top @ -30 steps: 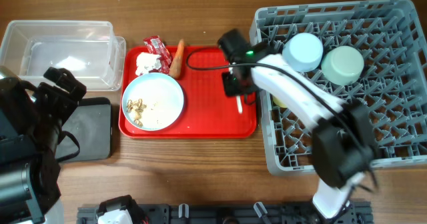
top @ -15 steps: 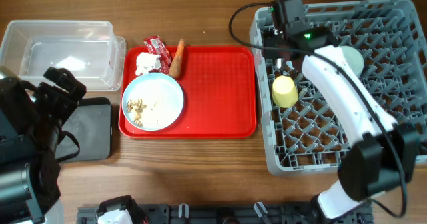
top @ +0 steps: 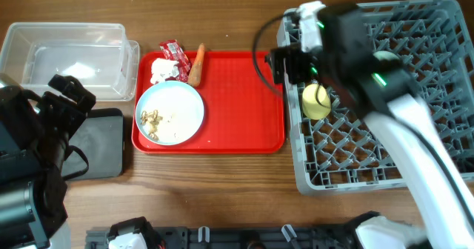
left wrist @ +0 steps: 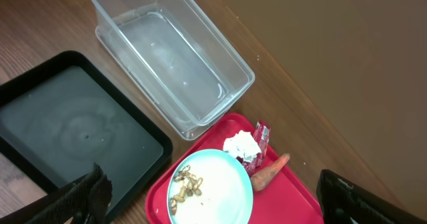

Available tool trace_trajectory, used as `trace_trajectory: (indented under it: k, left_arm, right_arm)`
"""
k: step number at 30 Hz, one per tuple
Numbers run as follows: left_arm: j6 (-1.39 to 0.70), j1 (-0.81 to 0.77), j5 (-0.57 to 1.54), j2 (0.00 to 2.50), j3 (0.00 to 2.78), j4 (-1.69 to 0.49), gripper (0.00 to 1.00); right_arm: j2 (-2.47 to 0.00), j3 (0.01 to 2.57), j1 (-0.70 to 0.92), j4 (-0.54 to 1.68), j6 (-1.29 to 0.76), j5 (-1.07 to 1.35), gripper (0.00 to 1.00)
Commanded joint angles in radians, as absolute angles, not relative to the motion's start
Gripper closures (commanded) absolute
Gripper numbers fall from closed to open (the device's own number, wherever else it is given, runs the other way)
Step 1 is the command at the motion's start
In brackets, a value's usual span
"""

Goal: Sort waste into correct bins and load items into the dishwasher rack
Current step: 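Drop the white spoon into the rack beside the yellow cup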

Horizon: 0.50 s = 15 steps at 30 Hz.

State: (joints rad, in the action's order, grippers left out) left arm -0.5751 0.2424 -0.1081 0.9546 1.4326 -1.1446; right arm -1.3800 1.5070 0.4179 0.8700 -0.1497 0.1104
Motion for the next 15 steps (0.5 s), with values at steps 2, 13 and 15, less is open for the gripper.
trace_trajectory:
  k: [2, 13, 15]
  left_arm:
    - [-0.585, 0.247, -0.125, 0.952, 1.435, -1.142, 0.0]
    - [-0.585, 0.247, -0.125, 0.952, 1.435, -1.142, 0.0]
    - [-0.585, 0.247, -0.125, 0.952, 1.435, -1.142, 0.0]
  right_arm:
    - [-1.207, 1.515, 0.446, 0.915, -0.286, 0.19, 0.0]
    - [-0.9, 1.41, 0.445, 1.108, -0.229, -0.194, 0.0]
    - [-0.804, 1.3, 0.436, 0.989, -0.17, -0.193, 0.0]
